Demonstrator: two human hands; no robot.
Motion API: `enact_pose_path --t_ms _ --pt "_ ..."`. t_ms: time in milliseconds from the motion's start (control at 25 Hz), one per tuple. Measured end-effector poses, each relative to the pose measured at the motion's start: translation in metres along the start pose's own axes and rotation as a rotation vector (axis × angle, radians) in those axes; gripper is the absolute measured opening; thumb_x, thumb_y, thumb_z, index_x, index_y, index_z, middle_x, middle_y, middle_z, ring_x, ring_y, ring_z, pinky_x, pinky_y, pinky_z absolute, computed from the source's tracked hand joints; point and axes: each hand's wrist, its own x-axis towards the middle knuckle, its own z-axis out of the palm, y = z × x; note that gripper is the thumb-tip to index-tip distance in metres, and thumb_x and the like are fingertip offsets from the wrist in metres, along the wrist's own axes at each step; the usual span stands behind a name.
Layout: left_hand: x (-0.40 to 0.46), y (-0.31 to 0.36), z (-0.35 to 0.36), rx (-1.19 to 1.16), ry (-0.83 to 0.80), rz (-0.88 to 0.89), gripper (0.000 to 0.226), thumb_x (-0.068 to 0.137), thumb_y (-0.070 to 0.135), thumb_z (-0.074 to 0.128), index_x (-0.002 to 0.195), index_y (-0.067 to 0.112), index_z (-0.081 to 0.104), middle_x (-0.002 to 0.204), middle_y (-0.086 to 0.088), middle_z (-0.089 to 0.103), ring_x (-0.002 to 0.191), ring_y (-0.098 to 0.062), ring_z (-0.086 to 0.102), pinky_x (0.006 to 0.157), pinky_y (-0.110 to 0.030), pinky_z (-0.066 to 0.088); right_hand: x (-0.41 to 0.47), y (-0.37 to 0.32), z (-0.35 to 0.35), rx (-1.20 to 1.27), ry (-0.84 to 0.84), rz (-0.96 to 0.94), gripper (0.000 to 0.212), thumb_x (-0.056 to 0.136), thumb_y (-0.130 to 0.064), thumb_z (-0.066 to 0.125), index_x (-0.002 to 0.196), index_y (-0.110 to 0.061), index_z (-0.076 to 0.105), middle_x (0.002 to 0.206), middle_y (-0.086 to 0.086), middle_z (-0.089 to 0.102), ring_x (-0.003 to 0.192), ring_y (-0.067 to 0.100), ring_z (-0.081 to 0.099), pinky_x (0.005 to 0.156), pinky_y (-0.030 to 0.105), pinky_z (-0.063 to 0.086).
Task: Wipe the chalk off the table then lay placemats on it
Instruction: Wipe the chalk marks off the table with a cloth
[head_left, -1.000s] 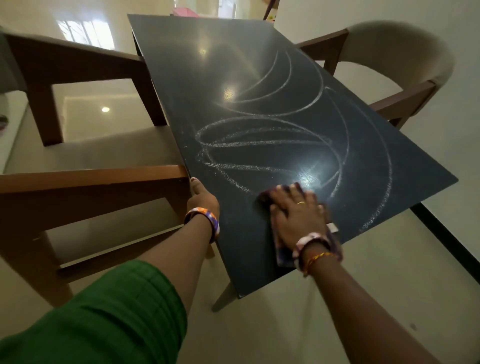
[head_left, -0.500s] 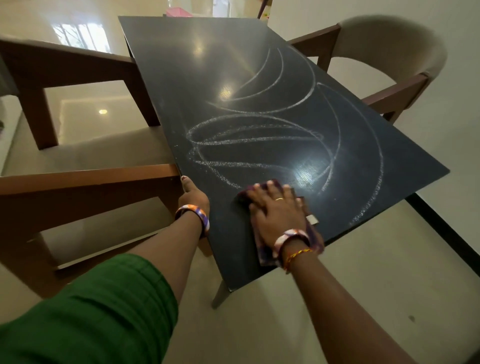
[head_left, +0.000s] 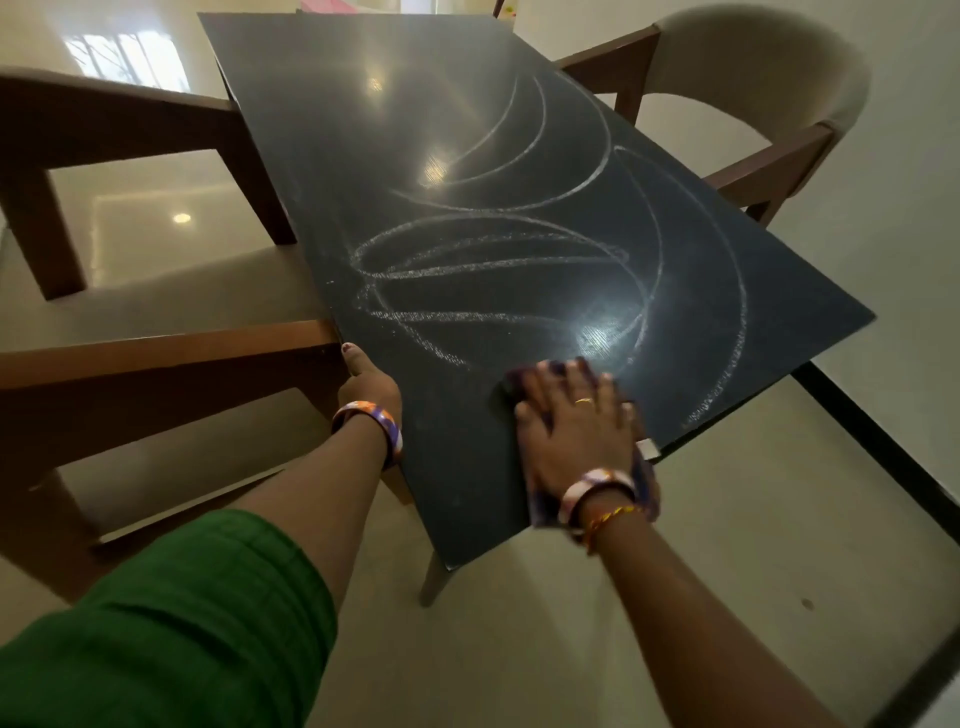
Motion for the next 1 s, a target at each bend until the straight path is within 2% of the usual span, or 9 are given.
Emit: enact_pose_path --t_ms 120,240,400,480,600,680,800,920,1000 --pt "0.002 -0.003 -0.001 0.041 0.015 -0.007 0.074 0.099 0.053 0.01 0.133 -0.004 0.042 0.132 -0.019 0.048 0.121 -0.03 0.046 0.102 -0.035 0.031 -0.052 -0.016 0.013 0.002 -0.03 -0.321 0.058 0.088 -0.061 0.013 0.145 -0.048 0.015 0.158 -0.014 0.008 0.146 0.019 -0.002 0.114 0.04 -0.006" --pt "0.007 -0.003 0.001 0.044 0.024 0.002 0.075 0.098 0.054 0.011 0.133 -0.005 0.042 0.135 -0.018 0.047 0.124 -0.029 0.045 0.105 -0.035 0.029 0.0 0.043 -0.003 0.008 0.153 -0.171 0.058 0.083 -0.059 0.018 0.138 -0.051 0.036 0.153 -0.014 0.028 0.143 0.021 0.018 0.115 0.046 0.012" --pt "0.016 -0.003 0.004 -0.008 0.031 -0.012 0.075 0.098 0.054 0.012 0.129 -0.006 0.045 0.103 -0.018 0.057 0.092 -0.027 0.056 0.093 -0.034 0.034 0.031 0.079 -0.015 0.077 0.197 0.217 0.051 0.093 -0.048 0.034 0.143 -0.039 0.035 0.155 -0.005 0.027 0.143 0.029 0.016 0.115 0.05 0.012" --pt "0.016 -0.003 0.003 0.003 0.03 -0.011 0.073 0.098 0.053 0.011 0.129 -0.004 0.045 0.08 -0.013 0.049 0.069 -0.021 0.047 0.087 -0.033 0.034 -0.006 0.038 0.009 0.143 0.293 0.182 0.054 0.089 -0.052 0.032 0.14 -0.036 0.042 0.152 -0.005 0.033 0.142 0.028 0.02 0.116 0.045 0.009" --pt "0.019 -0.004 0.003 -0.025 0.032 -0.018 0.072 0.098 0.054 0.012 0.129 -0.001 0.046 0.107 -0.015 0.059 0.088 -0.024 0.056 0.091 -0.033 0.037 -0.067 0.007 0.036 0.341 0.334 -0.109 0.046 0.087 -0.047 0.038 0.126 -0.032 0.058 0.137 -0.005 0.052 0.136 0.025 0.033 0.115 0.04 0.007" --pt "0.022 -0.004 0.005 -0.013 0.038 0.001 0.067 0.099 0.052 0.012 0.13 0.002 0.045 0.092 -0.01 0.055 0.069 -0.016 0.048 0.073 -0.025 0.038 -0.046 0.036 0.028 0.361 0.391 -0.22 0.037 0.085 -0.04 0.046 0.118 -0.034 0.064 0.128 -0.003 0.06 0.129 0.027 0.042 0.113 0.048 0.017" --pt "0.03 -0.005 0.005 -0.019 0.018 -0.015 0.064 0.098 0.053 0.015 0.116 0.003 0.05 0.071 -0.004 0.043 0.057 -0.012 0.039 0.052 -0.022 0.028 0.018 0.096 0.008 0.365 0.457 0.012 0.039 0.08 -0.045 0.047 0.113 -0.036 0.066 0.127 0.0 0.06 0.129 0.032 0.042 0.111 0.053 0.021" --pt "0.039 -0.005 0.007 -0.033 -0.001 -0.031 0.06 0.098 0.055 0.016 0.105 0.003 0.046 0.067 -0.002 0.039 0.057 -0.011 0.04 0.059 -0.021 0.034 0.018 0.083 0.01 0.567 0.474 0.26 0.047 0.077 -0.043 0.051 0.118 -0.025 0.066 0.137 0.008 0.052 0.139 0.035 0.025 0.118 0.033 0.004" --pt "0.041 -0.006 0.006 -0.041 -0.029 -0.043 0.057 0.098 0.054 0.018 0.103 0.006 0.048 0.067 -0.001 0.04 0.057 -0.01 0.04 0.061 -0.022 0.035 -0.023 0.031 0.03 0.666 0.499 0.228 0.041 0.08 -0.034 0.055 0.117 -0.021 0.066 0.138 0.005 0.05 0.141 0.033 0.021 0.115 0.02 -0.003"
